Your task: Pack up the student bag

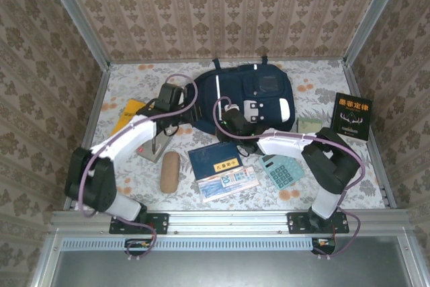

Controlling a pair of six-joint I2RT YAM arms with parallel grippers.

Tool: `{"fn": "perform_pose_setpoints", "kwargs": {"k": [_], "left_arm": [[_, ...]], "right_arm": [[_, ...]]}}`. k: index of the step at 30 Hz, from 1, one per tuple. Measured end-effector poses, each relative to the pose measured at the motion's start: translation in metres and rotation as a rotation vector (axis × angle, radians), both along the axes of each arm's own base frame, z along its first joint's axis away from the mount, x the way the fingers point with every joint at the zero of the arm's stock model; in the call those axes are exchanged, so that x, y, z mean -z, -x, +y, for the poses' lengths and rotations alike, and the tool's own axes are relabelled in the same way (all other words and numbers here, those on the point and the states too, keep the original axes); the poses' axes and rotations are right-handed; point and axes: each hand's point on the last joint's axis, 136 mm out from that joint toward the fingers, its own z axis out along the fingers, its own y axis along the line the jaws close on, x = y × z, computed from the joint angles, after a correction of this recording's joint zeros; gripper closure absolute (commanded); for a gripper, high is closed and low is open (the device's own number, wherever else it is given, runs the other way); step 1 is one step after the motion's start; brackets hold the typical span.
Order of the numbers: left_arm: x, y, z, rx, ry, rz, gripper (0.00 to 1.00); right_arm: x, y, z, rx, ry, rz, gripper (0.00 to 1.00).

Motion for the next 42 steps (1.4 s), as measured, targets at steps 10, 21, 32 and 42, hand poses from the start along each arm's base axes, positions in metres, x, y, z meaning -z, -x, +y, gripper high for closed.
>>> {"fn": "perform_pose_setpoints", "kwargs": {"k": [10,21,32,42], "left_arm": [[0.063,-0.029,-0.01,-0.037,0.015,0.184,0.4],[0.058,-0.039,-0.024,-0.089,0.105,0.207,1.0],[-0.012,-0.026,-0.05,-0.214,0.251,0.164,1.0],[-0.05,-0.04,-0.057,-0.276,0.318,0.144,1.0]], "right_arm": [[0.013,0.021,-0.021,-0.008,0.031,0.047,0.73],[0.029,-0.008,-0.044,0.004,0.061,0.097,0.72],[-0.031,-0.037,-0.091,0.048,0.028,-0.024,0.65],[-0.026,0.001,-0.069,-0.081,-0.157,0.006,0.57]]}}
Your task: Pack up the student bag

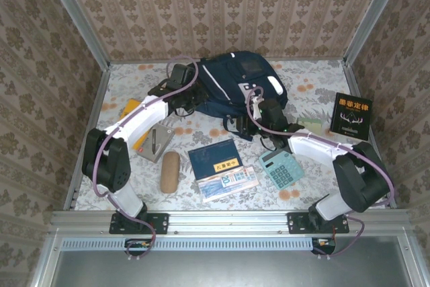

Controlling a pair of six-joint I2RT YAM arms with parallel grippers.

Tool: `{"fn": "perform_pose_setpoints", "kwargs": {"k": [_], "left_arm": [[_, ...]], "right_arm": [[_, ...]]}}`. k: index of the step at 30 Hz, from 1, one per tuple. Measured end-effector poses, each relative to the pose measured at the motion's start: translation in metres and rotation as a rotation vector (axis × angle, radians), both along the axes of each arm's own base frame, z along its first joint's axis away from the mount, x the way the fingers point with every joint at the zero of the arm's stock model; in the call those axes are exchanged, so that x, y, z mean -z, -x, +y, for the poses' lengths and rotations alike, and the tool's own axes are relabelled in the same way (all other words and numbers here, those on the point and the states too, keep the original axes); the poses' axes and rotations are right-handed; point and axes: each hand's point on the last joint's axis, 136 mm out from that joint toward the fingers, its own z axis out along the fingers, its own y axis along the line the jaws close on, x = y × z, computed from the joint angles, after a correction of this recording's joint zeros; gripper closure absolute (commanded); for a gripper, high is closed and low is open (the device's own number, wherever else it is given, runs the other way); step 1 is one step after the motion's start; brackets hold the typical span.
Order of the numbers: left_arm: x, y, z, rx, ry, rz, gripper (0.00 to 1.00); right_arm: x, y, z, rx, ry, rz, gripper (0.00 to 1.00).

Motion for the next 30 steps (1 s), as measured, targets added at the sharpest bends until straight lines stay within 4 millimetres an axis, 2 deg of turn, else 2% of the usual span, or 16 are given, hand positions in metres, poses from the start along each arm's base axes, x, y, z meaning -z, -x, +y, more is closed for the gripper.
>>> {"fn": "perform_pose_setpoints", "kwargs": {"k": [3,8,11,17,20,22,25,27,30], "left_arm": [[0.001,0.002,0.0,-0.005,-0.001,0.015,1.0],[0.005,0.007,0.001,-0.011,-0.007,0.04,1.0],[0.006,0.008,0.0,-0.012,-0.007,0.045,1.0],[0.006,0.008,0.0,-0.023,0.002,0.052,1.0],[0.006,0.009,-0.001,-0.024,0.005,0.055,1.0],[0.006,0.009,-0.002,-0.023,0.005,0.055,1.0],[0.006,0.009,-0.002,-0.024,0.007,0.056,1.0],[0.006,0.009,-0.002,-0.024,0.007,0.056,1.0],[0.006,0.009,-0.002,-0.024,0.006,0.057,1.0]], "right_arm": [[0.022,0.006,0.009,-0.029,-0.021,0.06,0.56],[0.039,0.005,0.021,-0.051,-0.03,0.089,0.54],[0.036,-0.002,0.028,-0.049,-0.016,0.069,0.55],[0.018,-0.023,0.041,-0.023,0.041,-0.026,0.55],[0.021,-0.029,0.041,-0.001,0.085,-0.036,0.56],[0.025,-0.032,0.039,0.013,0.116,-0.032,0.59],[0.03,-0.035,0.036,0.031,0.154,-0.034,0.7],[0.031,-0.036,0.032,0.047,0.17,-0.037,0.9],[0.032,-0.037,0.029,0.062,0.186,-0.039,1.0]]}}
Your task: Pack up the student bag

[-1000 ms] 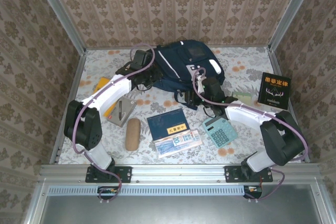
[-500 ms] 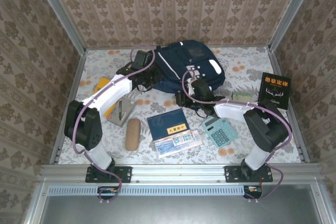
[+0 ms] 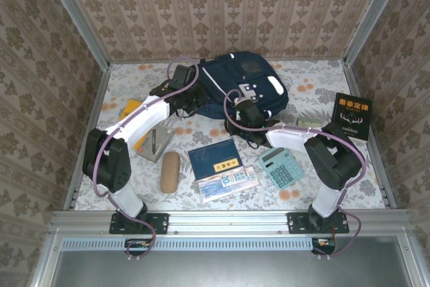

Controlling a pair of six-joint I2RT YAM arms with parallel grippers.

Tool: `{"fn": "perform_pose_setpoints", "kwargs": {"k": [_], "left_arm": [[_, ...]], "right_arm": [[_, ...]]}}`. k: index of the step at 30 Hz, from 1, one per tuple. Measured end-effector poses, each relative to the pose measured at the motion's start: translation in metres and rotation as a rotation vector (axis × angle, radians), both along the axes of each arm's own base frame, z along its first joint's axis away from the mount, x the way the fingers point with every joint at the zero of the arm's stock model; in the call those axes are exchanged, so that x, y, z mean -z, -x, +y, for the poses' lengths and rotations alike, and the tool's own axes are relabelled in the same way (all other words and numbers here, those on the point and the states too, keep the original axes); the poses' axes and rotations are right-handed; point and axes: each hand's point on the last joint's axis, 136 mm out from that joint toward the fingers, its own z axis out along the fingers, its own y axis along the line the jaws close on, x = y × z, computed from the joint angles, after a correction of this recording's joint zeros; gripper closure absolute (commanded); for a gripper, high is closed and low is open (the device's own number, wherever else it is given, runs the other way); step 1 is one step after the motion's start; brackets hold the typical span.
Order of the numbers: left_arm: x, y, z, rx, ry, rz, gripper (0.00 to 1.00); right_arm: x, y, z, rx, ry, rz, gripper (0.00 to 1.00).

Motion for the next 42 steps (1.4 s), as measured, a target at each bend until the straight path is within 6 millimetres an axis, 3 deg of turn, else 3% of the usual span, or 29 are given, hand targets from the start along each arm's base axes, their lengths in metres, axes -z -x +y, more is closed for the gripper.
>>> {"fn": "perform_pose_setpoints", "kwargs": {"k": [7,15,27,34,39,42], "left_arm": [[0.006,0.003,0.001,0.002,-0.006,0.012,1.0],[0.013,0.012,0.0,0.025,0.013,0.028,1.0],[0.001,0.014,0.019,0.009,0.047,0.014,1.0],[0.004,0.016,0.011,0.021,0.079,0.014,1.0],[0.004,0.023,-0.011,0.013,0.106,-0.006,1.0],[0.007,0.033,-0.027,0.009,0.103,-0.007,1.0]], "right_arm": [[-0.004,0.0,-0.013,0.053,0.014,0.001,1.0],[0.001,-0.005,-0.05,0.133,-0.037,0.047,1.0],[0.012,-0.01,-0.092,0.2,-0.088,0.128,0.99],[0.002,-0.019,-0.096,0.195,-0.1,0.159,0.9],[0.006,-0.045,-0.113,0.243,-0.025,0.221,0.71],[0.013,-0.047,-0.126,0.266,0.015,0.255,0.55]]}}
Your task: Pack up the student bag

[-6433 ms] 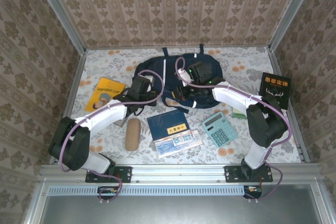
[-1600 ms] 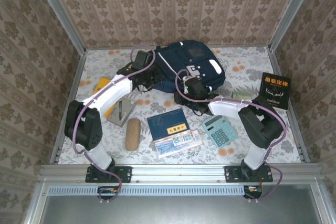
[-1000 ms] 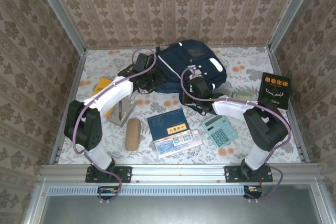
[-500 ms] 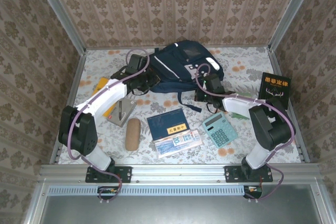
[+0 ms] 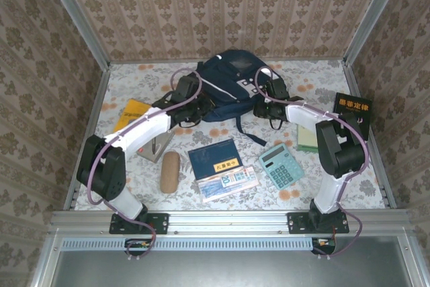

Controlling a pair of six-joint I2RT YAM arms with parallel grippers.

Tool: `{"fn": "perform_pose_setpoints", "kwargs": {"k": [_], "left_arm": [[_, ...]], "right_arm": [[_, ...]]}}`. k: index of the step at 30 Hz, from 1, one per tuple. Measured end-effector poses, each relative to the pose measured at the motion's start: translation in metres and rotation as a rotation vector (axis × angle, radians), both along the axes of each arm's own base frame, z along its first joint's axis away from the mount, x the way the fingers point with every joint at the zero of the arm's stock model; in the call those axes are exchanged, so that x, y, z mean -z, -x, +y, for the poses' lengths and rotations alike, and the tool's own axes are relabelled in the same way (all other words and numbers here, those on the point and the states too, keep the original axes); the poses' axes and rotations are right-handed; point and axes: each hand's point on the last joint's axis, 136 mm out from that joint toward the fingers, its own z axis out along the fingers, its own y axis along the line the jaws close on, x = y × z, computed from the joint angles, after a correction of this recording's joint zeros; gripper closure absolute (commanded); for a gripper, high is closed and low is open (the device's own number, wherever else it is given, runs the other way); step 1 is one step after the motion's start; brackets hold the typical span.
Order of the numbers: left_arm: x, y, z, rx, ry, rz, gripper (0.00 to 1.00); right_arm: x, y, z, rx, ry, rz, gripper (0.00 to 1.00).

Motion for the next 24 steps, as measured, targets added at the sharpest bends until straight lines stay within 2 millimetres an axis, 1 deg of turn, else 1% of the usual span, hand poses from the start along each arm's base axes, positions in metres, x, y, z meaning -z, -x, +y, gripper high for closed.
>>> {"fn": "perform_pose_setpoints", "kwargs": {"k": [2,3,5,7,8,9,10,11,12,14,16,17,19,22,24], "left_arm": [[0.001,0.007,-0.011,-0.001,0.001,-0.001,1.0],[0.002,0.009,-0.017,-0.002,0.002,-0.002,0.96],[0.009,0.015,-0.031,0.005,0.002,0.003,0.83],[0.02,0.022,-0.045,0.03,-0.004,0.029,0.79],[0.027,0.025,-0.053,0.049,-0.01,0.043,0.75],[0.033,0.028,-0.062,0.066,-0.012,0.058,0.63],[0.038,0.03,-0.068,0.082,-0.014,0.069,0.55],[0.041,0.032,-0.073,0.098,-0.017,0.075,0.51],[0.043,0.034,-0.077,0.113,-0.022,0.08,0.48],[0.04,0.036,-0.078,0.137,-0.039,0.073,0.48],[0.03,0.033,-0.081,0.162,-0.049,0.047,0.49],[0.023,0.032,-0.083,0.181,-0.057,0.027,0.5],[0.017,0.032,-0.083,0.212,-0.088,-0.009,0.52],[0.018,0.043,-0.081,0.273,-0.175,-0.06,0.58],[0.023,0.057,-0.082,0.326,-0.242,-0.091,0.6]], "right_arm": [[0.003,0.002,-0.01,0.028,0.022,0.017,0.53],[0.004,0.003,-0.014,0.039,0.031,0.019,0.53],[0.004,0.012,-0.022,0.057,0.041,0.022,0.52],[0.0,0.027,-0.029,0.071,0.046,0.017,0.52],[-0.004,0.035,-0.031,0.074,0.045,0.011,0.52],[-0.009,0.042,-0.033,0.079,0.038,0.0,0.52],[-0.015,0.048,-0.033,0.082,0.03,-0.013,0.52],[-0.021,0.054,-0.034,0.085,0.021,-0.028,0.51],[-0.027,0.058,-0.035,0.087,0.011,-0.041,0.51],[-0.036,0.065,-0.033,0.091,-0.013,-0.062,0.51],[-0.041,0.07,-0.029,0.085,-0.035,-0.075,0.51],[-0.042,0.073,-0.026,0.082,-0.046,-0.078,0.51],[-0.042,0.077,-0.018,0.067,-0.068,-0.075,0.51],[-0.042,0.08,-0.008,0.053,-0.099,-0.066,0.51],[-0.042,0.08,-0.003,0.046,-0.117,-0.066,0.51]]}}
